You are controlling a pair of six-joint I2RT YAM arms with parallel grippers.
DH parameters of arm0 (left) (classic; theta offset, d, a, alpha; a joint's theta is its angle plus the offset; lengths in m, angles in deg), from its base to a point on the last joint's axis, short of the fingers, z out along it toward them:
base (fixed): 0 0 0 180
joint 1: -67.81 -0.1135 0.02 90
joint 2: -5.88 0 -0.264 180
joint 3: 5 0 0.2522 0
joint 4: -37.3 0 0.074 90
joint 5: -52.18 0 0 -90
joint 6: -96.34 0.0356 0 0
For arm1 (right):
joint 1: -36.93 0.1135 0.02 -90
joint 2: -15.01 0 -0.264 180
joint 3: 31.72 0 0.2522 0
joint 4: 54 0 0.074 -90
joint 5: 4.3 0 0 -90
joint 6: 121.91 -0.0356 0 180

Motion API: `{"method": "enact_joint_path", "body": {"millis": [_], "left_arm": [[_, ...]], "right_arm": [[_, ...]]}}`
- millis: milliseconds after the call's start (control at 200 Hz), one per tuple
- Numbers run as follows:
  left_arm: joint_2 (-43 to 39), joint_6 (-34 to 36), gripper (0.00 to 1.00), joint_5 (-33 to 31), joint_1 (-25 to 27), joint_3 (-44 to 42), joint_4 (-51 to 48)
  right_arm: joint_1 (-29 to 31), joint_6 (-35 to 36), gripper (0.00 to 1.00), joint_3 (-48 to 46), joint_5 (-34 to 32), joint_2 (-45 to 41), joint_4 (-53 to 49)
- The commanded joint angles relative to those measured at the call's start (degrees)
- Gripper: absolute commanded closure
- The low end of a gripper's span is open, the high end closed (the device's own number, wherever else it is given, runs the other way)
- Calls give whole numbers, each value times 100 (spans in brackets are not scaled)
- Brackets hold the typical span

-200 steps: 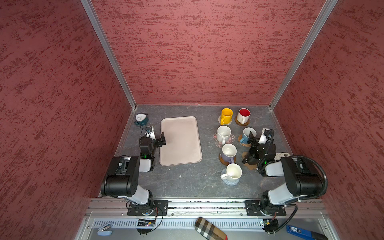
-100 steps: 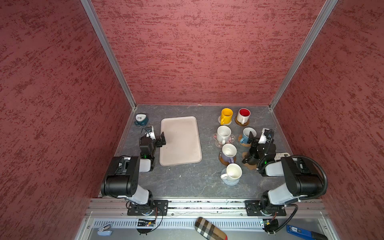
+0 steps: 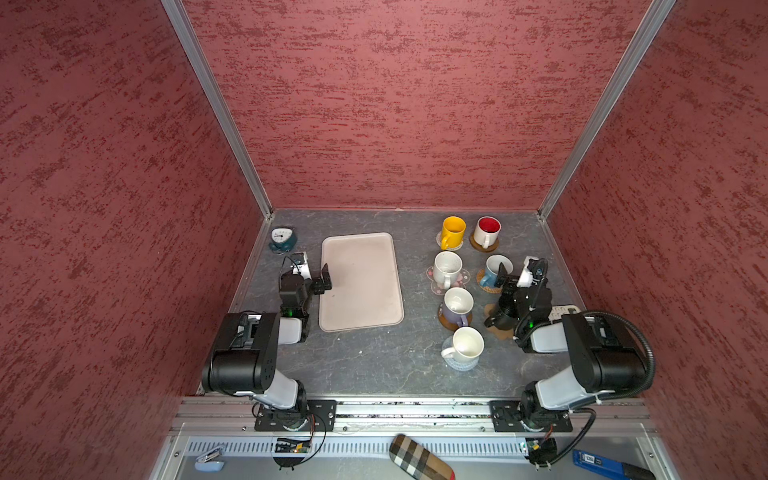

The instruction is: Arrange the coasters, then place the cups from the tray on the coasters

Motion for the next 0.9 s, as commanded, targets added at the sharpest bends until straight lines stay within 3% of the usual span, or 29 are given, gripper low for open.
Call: {"method": "enact_joint_path", "body": {"millis": [0, 731, 797, 897], "left_arm": [[54, -11, 0, -34, 21, 78, 28], [56, -14, 1, -39, 21, 68, 43], [15, 41, 0, -19, 61, -110, 308], [11, 65, 0, -1, 73, -696, 1400]], "right_arm": [[-21, 59, 1, 66, -53, 60, -79], [-20, 114, 1, 37, 91, 38, -38], [-14, 46, 1, -139, -77, 27, 275], [-22, -30, 1, -800, -282, 116, 1589]]}}
